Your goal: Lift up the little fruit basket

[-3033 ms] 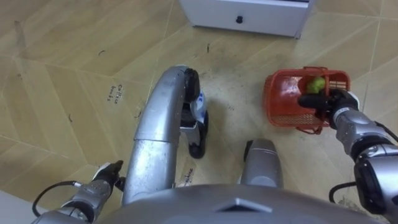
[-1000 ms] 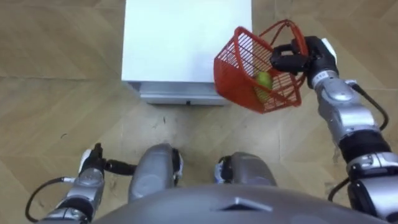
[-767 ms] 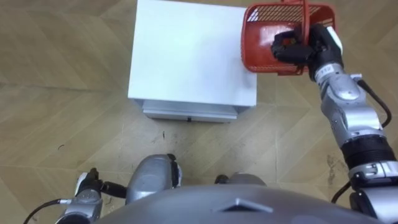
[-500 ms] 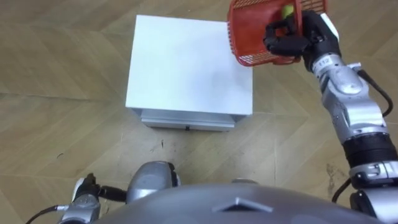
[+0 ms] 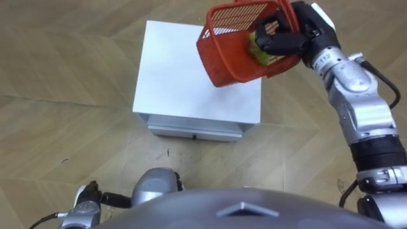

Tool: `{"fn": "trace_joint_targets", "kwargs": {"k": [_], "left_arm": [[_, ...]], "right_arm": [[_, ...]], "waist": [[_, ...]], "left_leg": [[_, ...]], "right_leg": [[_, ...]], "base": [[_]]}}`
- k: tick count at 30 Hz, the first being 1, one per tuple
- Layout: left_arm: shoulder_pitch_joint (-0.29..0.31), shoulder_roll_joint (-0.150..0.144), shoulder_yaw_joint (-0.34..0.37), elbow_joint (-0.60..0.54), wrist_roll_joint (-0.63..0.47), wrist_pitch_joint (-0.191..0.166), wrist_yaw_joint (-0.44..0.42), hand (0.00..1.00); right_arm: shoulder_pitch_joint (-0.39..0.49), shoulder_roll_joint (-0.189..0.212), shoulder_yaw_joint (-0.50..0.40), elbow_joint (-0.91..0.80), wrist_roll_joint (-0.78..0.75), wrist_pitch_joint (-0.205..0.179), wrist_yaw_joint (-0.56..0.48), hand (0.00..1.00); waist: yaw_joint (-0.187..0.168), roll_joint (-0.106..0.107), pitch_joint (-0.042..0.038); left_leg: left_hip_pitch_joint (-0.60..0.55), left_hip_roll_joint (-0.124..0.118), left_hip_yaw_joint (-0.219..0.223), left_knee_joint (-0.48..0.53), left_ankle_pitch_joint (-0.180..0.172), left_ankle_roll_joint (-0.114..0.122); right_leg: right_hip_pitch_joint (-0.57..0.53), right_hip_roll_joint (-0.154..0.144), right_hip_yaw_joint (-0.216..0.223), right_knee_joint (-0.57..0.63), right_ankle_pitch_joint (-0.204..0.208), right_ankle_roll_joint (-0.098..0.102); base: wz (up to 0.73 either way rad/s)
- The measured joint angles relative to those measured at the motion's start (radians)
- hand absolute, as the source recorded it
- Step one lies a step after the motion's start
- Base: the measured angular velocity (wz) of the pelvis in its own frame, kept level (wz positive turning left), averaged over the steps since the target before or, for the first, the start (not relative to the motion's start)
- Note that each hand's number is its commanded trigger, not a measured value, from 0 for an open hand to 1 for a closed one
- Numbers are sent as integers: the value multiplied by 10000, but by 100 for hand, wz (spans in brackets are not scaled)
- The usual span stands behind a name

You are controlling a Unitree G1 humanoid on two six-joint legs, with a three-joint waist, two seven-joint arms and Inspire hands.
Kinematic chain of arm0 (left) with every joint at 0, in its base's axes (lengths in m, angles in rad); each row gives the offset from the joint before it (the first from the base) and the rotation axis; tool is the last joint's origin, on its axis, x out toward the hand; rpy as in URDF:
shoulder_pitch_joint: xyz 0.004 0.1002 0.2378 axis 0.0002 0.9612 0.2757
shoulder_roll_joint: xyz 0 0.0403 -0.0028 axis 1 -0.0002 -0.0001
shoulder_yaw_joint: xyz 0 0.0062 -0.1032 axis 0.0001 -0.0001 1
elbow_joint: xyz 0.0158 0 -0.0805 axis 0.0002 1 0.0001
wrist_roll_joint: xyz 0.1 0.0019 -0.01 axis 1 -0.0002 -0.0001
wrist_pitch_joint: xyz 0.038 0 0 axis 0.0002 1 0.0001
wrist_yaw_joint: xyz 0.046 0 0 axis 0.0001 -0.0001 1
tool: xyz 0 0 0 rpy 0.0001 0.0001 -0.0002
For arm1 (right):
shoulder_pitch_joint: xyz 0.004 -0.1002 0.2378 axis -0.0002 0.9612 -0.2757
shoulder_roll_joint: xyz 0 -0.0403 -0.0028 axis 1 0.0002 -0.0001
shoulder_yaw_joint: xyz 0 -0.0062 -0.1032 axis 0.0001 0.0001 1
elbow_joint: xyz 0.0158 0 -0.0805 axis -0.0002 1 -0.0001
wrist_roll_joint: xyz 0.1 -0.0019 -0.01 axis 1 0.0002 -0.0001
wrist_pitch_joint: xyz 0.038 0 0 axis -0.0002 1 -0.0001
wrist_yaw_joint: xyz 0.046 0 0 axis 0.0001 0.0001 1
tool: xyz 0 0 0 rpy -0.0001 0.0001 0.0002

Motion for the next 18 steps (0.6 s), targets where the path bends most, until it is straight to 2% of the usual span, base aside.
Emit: {"fn": "trace_joint_targets", "kwargs": {"k": [4,7,9,10,11,13,14,15,16,17,18], "left_arm": [[-54,-23,108,13,-1,189,-211,0],[-133,-22,83,10,-19,204,-354,0],[-299,-21,65,21,-21,185,-388,0],[-373,-18,64,71,-25,164,-401,0],[-423,-18,47,99,-34,164,-415,0],[-610,1,-137,230,-130,57,-421,0],[-690,39,-207,232,-120,-11,-421,0],[-769,142,-373,201,-131,-95,-407,0],[-895,205,-505,165,-134,-187,-377,0],[-948,217,-521,153,-117,-195,-370,0],[-1011,215,-524,103,-114,-160,-373,0]], "right_arm": [[10,14,-10,32,-455,161,133,100],[174,73,12,58,-665,257,158,100],[361,84,260,199,-794,346,174,100],[454,112,404,318,-883,369,253,100],[507,146,445,371,-1000,379,266,100],[584,348,470,663,-1131,411,251,100],[592,491,566,882,-1205,415,256,100],[604,558,710,1020,-1200,437,268,100],[636,556,851,1018,-1197,486,287,100],[651,558,885,1016,-1202,498,288,100],[699,558,943,1016,-1219,508,278,100]], "waist": [[-24,-6,-3],[-31,8,-2],[-7,18,12],[-31,3,26],[-51,6,28],[-38,119,88],[-48,263,124],[-64,280,119],[-53,291,119],[-50,289,117],[-56,177,45]], "left_leg": [[-22,7,77,65,-7,5],[-34,-15,231,78,-44,75],[6,-36,432,30,-152,224],[145,-136,478,37,-248,314],[212,-141,480,59,-293,360],[488,-158,441,68,-383,474],[585,-133,340,95,-420,529],[543,-108,195,127,-421,547],[430,-62,150,120,-397,564],[380,-59,145,131,-396,566],[303,-158,116,138,-397,566]], "right_leg": [[-200,-32,-20,420,-4,7],[-614,-192,0,1143,-44,74],[-1272,-474,-84,2620,-47,80],[-1556,-679,-56,3432,-24,89],[-1647,-759,-29,3743,20,105],[-1710,-876,-11,4233,291,174],[-1816,-830,5,4223,348,245],[-1869,-604,71,3684,101,305],[-1999,-292,102,2776,25,239],[-2076,-136,135,2222,66,177],[-2149,77,171,1166,606,-79]], "base": [[-7],[-15],[-15],[-8],[0],[-2],[-3],[7],[12],[21],[23]]}}
